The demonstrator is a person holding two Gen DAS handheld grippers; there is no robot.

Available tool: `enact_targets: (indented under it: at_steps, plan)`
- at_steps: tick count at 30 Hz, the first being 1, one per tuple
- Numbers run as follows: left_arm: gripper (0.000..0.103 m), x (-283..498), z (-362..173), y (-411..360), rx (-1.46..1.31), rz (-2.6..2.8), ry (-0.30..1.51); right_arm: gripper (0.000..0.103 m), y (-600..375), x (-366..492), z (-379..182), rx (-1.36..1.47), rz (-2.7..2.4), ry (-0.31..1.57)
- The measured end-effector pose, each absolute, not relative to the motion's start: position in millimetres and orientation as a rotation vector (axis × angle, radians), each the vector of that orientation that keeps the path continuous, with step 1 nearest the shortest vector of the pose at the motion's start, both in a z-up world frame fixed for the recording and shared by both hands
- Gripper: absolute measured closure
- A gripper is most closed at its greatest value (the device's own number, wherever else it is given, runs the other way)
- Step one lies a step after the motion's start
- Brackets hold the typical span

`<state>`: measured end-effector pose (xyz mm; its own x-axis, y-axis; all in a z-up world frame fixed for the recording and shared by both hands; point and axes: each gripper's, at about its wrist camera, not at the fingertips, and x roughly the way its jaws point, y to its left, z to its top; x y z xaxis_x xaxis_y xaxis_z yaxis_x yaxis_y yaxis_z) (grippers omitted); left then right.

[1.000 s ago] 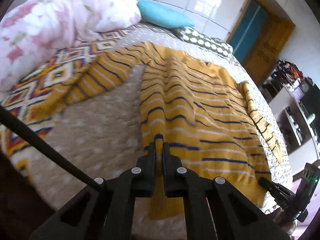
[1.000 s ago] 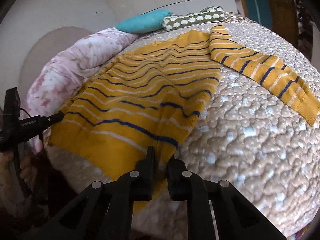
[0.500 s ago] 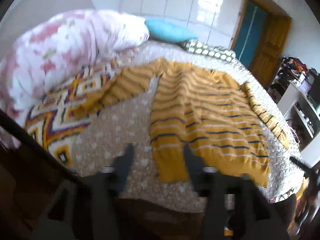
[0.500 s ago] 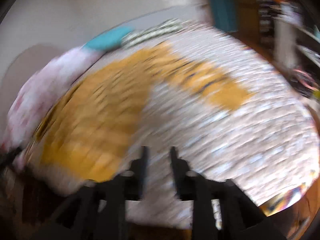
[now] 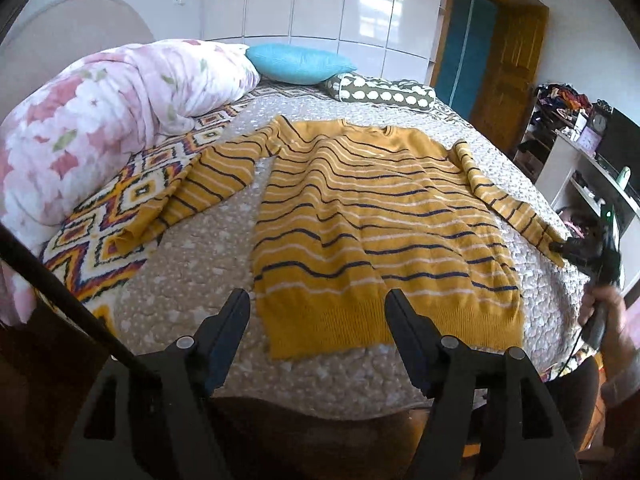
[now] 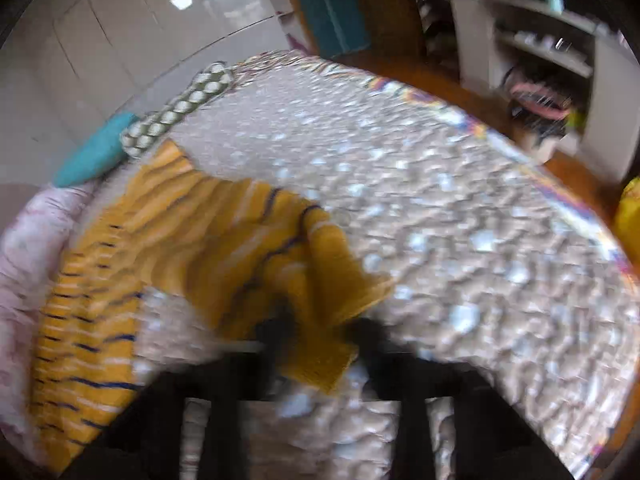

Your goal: Fold small clothes

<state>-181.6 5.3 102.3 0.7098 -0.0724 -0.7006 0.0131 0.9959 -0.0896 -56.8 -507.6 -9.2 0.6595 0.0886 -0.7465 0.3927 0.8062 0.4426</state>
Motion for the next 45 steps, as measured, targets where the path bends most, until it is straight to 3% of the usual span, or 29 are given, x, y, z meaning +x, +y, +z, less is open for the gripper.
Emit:
enact_targets:
  at_steps: [9, 11, 12, 17, 25, 32, 38, 45]
  plan:
    - [0.034, -180.3, 98.9, 19.3, -0.13, -0.026, 0.791, 0.091, -609.1, -63.0, 73.1, 0.516, -0.477, 0.667]
    - [0.034, -178.9, 97.0, 19.5, -0.137, -0.025, 0.796, 0.093, -631.2, -57.4, 84.0, 0.509, -0.555, 0.669]
    - [0.034, -178.8, 95.9, 19.0, -0.139, -0.027, 0.797, 0.098, -637.5, -56.5, 86.7, 0.514, -0.572, 0.671]
    - [0.034, -178.9, 91.2, 16.8, -0.128, -0.041, 0.798, 0.098, -631.3, -28.7, 107.5, 0.475, -0.575, 0.679]
    - [0.034, -182.1, 88.9, 26.6, -0.132, -0.042, 0.796, 0.098, -599.0, -7.1, 101.8, 0.437, -0.45, 0.71]
    - [0.033, -180.0, 88.4, 36.4, -0.19, -0.04, 0.797, 0.098, -626.2, -18.6, 86.1, 0.528, -0.465, 0.73]
    - [0.033, -176.4, 88.4, 22.3, -0.155, -0.09, 0.764, 0.098, -560.2, 34.0, 113.9, 0.489, -0.296, 0.732]
    - [0.033, -169.3, 77.4, 27.9, -0.142, -0.127, 0.757, 0.098, -357.4, 147.0, 141.1, 0.319, 0.015, 0.775]
